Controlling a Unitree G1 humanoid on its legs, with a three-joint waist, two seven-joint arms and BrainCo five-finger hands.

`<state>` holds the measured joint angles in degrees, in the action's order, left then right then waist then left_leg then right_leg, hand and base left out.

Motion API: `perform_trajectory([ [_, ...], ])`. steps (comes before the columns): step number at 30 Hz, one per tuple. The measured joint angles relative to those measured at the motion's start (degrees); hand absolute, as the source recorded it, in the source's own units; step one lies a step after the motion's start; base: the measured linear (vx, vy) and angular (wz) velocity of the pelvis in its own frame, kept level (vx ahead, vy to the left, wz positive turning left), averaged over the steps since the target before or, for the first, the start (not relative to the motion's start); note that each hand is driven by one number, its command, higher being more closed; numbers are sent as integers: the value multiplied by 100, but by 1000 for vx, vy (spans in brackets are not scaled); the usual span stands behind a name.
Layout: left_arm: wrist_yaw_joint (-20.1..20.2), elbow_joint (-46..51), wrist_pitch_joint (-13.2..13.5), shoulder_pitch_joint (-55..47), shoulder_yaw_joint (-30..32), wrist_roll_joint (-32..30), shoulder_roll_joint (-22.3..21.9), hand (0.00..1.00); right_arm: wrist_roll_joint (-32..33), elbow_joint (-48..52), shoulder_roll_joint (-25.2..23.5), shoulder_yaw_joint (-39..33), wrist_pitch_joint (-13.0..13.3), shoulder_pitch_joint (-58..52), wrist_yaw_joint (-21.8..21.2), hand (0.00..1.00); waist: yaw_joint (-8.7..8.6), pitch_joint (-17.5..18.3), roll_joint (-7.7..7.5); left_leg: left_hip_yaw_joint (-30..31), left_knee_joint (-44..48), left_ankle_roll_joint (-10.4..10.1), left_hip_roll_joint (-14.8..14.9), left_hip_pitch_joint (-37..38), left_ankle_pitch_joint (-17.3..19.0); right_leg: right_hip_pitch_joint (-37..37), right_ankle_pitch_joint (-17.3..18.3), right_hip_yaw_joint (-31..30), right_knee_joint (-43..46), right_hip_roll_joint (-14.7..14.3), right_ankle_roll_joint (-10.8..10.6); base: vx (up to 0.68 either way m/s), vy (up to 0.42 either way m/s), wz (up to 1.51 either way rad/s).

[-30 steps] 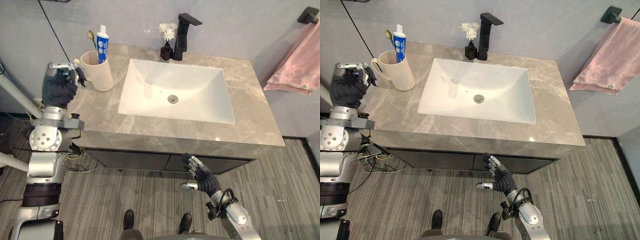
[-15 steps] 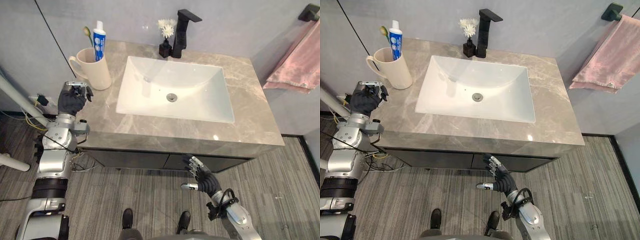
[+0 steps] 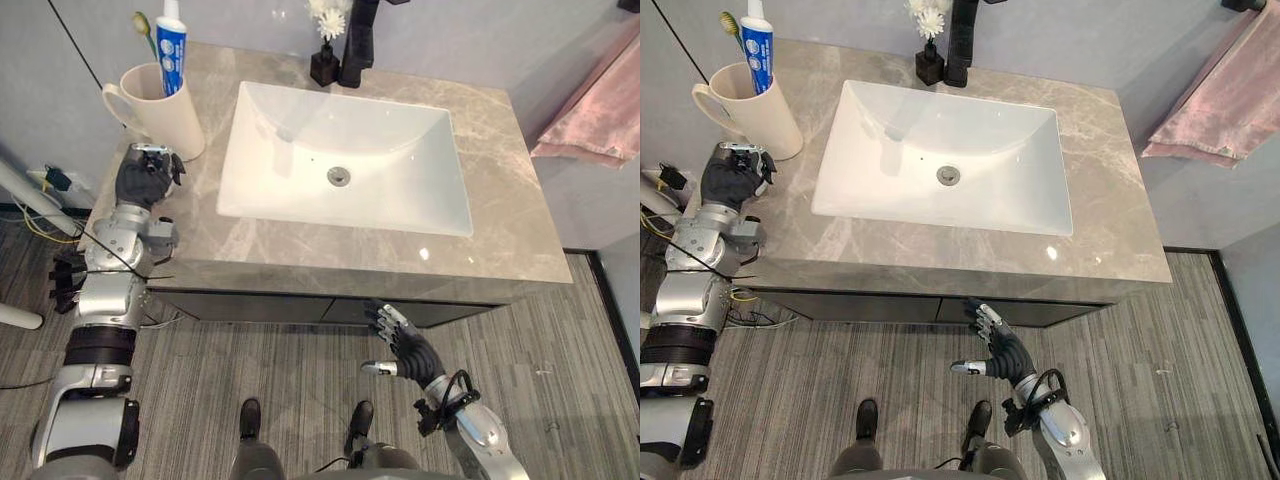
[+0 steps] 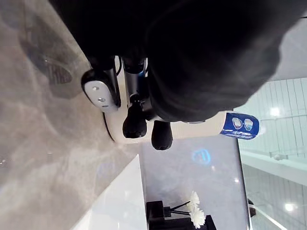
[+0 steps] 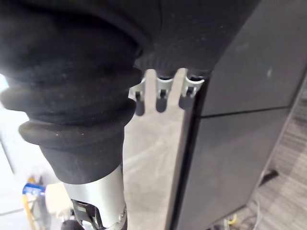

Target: Organize washtable

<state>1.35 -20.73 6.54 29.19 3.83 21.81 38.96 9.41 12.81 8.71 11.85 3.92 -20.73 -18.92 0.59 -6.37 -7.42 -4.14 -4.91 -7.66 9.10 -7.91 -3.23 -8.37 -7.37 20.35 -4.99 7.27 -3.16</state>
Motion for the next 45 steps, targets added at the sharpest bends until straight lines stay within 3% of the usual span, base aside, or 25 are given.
perform_trajectory([
  [14, -16, -461, 47, 441, -160, 4, 255, 100, -54, 229, 246, 232, 24, 30, 4, 0, 12, -242, -35, -62, 184, -28, 21, -138, 95, -103, -9, -124, -25, -15, -10, 2, -2, -3],
  [29, -28, -1073, 108, 1164, -448, 10, 707, 100, -52, 251, 244, 247, 23, 48, 10, 0, 17, -332, -197, -268, 196, -49, 69, -181, 111, -279, -71, -342, -35, -64, 16, -2, -4, -7],
  [33, -37, -1316, 68, 1518, -662, 22, 846, 100, -50, 467, 239, 247, 28, 22, 10, 0, -40, -387, -264, -328, 276, -76, 94, -194, 152, -292, -96, -402, -51, -86, 39, -2, -10, -9],
  [45, -26, -1714, 9, 2017, -918, 30, 929, 100, -51, 455, 241, 252, 28, -134, 4, 0, -159, -391, -262, -431, 382, -71, 100, -258, 234, -380, -110, -487, -55, -87, 36, 2, -3, -4],
])
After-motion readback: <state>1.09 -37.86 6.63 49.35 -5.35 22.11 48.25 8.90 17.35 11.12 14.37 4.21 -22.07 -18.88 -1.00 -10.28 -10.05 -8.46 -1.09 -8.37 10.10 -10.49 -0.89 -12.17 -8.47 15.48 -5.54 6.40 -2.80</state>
